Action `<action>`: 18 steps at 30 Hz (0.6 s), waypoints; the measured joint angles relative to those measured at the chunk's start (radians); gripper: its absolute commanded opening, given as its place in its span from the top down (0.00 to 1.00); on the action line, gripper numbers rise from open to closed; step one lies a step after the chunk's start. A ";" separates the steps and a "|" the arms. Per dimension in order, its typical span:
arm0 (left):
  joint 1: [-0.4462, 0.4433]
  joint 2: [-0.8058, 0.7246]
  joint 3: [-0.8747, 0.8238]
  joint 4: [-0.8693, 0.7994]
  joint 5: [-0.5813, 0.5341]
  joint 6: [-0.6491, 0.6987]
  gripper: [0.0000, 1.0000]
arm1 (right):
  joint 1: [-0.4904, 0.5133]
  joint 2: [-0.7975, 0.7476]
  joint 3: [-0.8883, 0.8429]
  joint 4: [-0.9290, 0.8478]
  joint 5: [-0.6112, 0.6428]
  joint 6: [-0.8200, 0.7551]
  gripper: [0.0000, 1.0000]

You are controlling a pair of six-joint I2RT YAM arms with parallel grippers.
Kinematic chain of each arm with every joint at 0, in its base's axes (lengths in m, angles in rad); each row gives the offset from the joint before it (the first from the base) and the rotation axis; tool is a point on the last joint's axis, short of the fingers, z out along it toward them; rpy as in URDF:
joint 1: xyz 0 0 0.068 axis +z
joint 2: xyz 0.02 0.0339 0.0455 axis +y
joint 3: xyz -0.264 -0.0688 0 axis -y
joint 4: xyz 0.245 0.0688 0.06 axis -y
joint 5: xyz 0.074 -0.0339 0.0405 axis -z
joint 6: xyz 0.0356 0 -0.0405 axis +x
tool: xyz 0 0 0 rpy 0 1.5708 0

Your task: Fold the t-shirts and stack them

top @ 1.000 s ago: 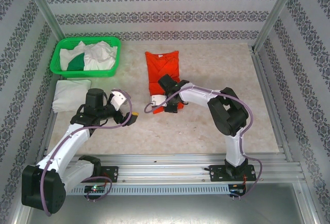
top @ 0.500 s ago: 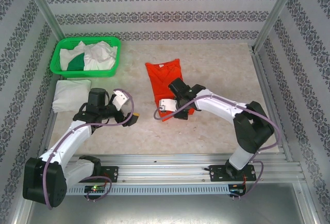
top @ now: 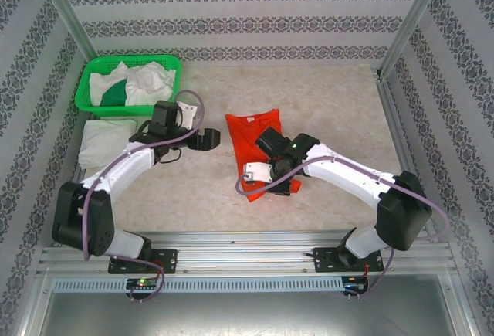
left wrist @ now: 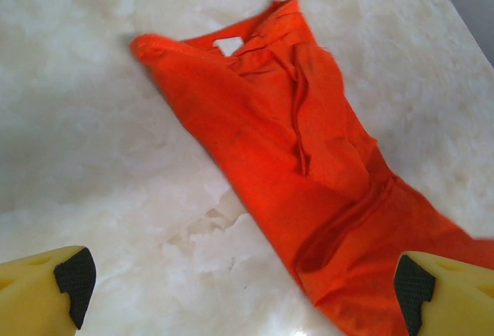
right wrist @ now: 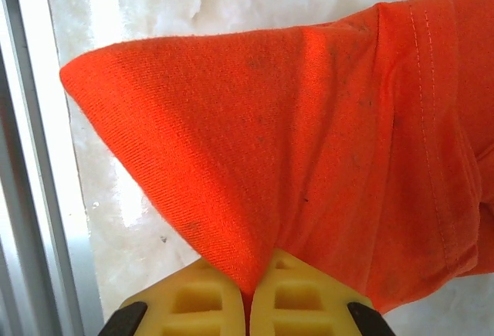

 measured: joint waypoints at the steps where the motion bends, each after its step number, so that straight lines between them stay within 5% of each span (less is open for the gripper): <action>1: -0.010 0.029 0.011 0.000 -0.013 -0.042 0.00 | 0.000 0.000 0.005 -0.006 0.000 0.000 1.00; 5: -0.056 0.169 0.071 -0.003 -0.067 -0.226 0.06 | 0.000 0.000 0.044 -0.025 0.000 0.001 1.00; 12: -0.095 0.377 0.178 0.009 -0.054 -0.527 0.41 | 0.000 0.016 0.083 -0.030 0.000 -0.002 1.00; 18: -0.114 0.505 0.251 0.018 -0.042 -0.652 0.63 | 0.000 0.019 0.084 -0.031 0.000 -0.003 1.00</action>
